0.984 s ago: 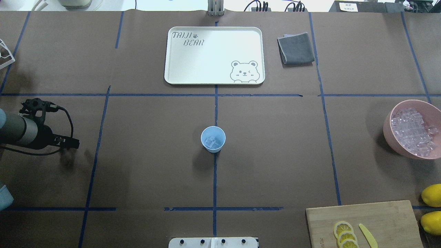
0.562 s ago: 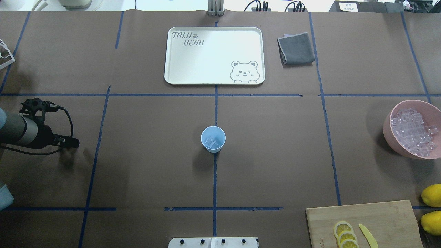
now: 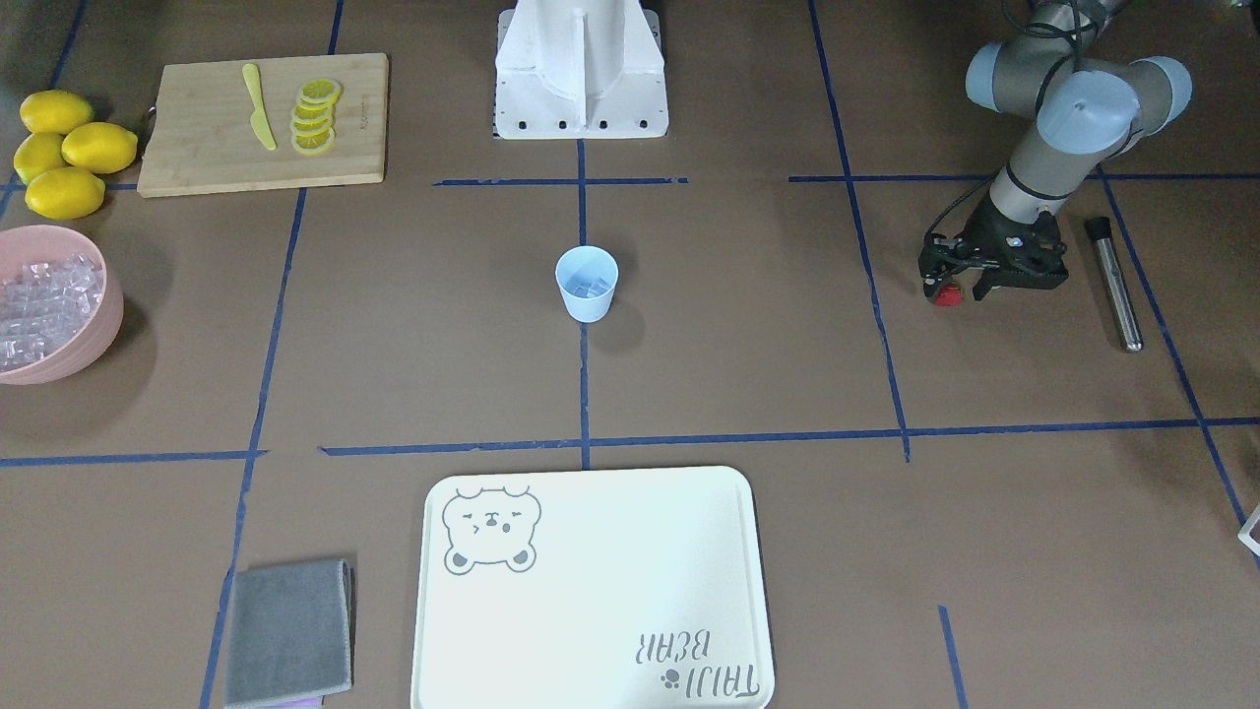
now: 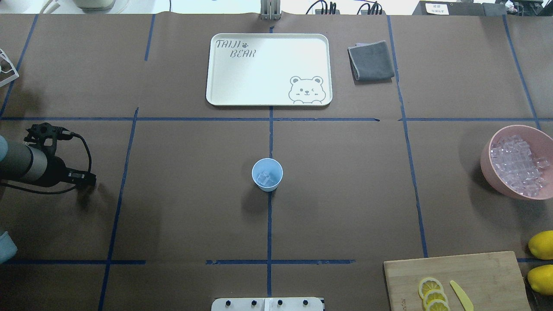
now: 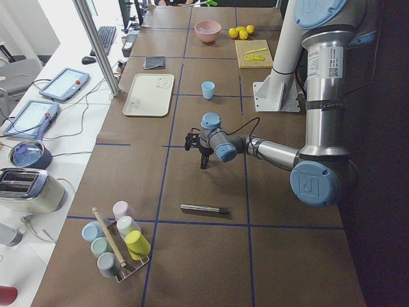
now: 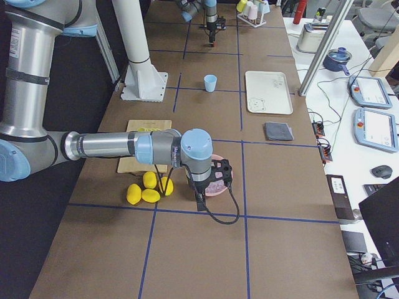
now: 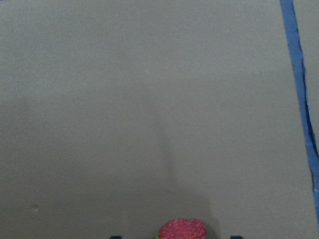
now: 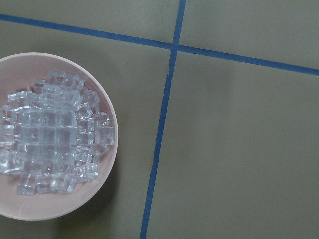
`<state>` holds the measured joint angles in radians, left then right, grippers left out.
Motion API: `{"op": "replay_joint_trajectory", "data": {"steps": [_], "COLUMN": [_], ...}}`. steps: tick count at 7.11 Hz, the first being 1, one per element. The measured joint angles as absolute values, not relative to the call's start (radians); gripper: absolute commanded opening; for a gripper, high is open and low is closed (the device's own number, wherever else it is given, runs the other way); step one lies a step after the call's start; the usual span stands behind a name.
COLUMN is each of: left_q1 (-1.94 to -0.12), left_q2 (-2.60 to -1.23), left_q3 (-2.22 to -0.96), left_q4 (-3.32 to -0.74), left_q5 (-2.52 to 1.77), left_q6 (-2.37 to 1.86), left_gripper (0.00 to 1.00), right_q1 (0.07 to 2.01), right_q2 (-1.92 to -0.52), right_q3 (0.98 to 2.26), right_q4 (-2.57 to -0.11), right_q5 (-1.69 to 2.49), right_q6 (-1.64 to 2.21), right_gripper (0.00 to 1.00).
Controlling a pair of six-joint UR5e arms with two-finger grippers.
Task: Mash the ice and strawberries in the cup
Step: 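Close the left gripper on the red strawberry and lift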
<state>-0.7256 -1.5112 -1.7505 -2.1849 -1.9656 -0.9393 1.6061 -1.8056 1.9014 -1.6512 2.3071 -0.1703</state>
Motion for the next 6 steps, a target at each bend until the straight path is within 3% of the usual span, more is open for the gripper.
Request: {"op": "replay_joint_trajectory", "data": {"steps": [6], "left_q1": [-0.736], "left_q2": [-1.530], "left_q3": [-1.851], "left_q4": [-2.081], "left_q5": [-1.965], "left_q6": [-0.964], "left_gripper": [0.04], "right_q1": [1.606], "right_q2": [-1.805], "right_q3": [1.906], "right_q4": [-1.651], "right_q5": [2.307], "right_q6": [-0.168], "right_gripper": [0.99]}}
